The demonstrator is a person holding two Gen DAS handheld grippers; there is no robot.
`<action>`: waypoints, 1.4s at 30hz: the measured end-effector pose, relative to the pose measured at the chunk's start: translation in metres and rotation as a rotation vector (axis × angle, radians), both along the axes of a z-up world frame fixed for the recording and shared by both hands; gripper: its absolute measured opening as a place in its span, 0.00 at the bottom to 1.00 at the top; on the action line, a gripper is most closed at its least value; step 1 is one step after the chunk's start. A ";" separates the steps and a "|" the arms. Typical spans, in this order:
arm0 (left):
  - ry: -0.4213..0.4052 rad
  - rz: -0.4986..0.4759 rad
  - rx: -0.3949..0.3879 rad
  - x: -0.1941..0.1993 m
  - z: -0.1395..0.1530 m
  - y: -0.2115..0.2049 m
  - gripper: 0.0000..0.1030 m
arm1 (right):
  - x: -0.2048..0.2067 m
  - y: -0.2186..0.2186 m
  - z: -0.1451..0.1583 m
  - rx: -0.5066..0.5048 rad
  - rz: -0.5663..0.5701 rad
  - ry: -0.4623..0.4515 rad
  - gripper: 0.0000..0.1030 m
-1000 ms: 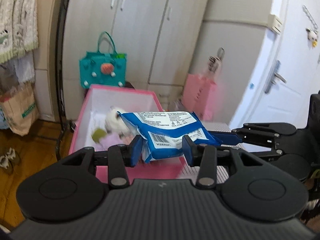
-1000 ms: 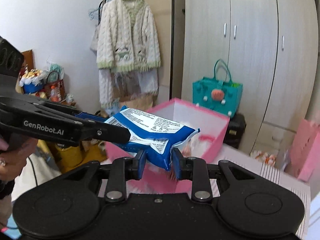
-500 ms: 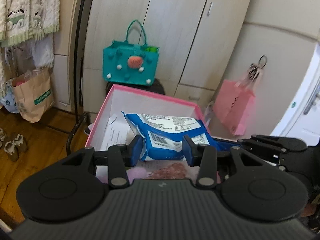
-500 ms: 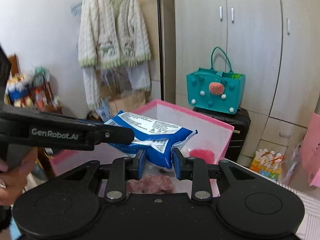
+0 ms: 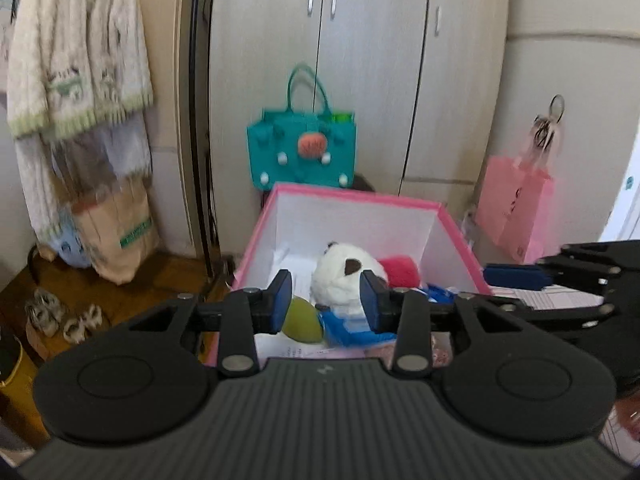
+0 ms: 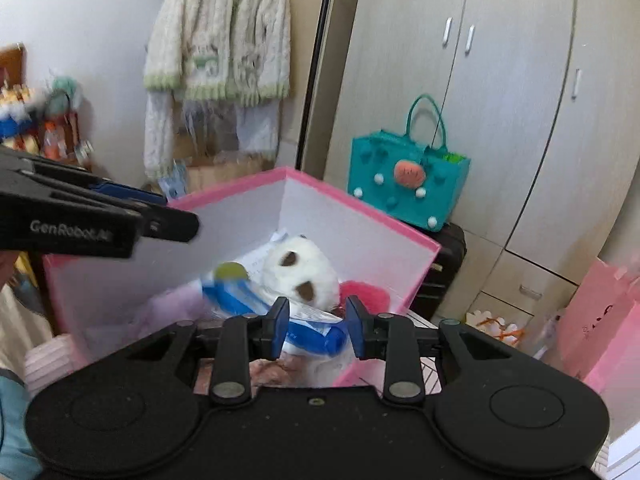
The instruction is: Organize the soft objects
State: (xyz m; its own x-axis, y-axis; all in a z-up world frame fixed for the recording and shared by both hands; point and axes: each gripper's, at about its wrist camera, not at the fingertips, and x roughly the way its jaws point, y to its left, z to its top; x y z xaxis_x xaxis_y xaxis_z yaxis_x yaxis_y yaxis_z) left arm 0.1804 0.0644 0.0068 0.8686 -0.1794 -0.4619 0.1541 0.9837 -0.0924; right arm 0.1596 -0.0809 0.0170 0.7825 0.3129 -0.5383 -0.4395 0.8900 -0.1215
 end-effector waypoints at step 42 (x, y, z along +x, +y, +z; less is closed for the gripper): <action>-0.106 -0.137 -0.018 -0.173 0.011 -0.038 1.00 | -0.232 -0.089 0.037 0.217 -0.384 -0.140 1.00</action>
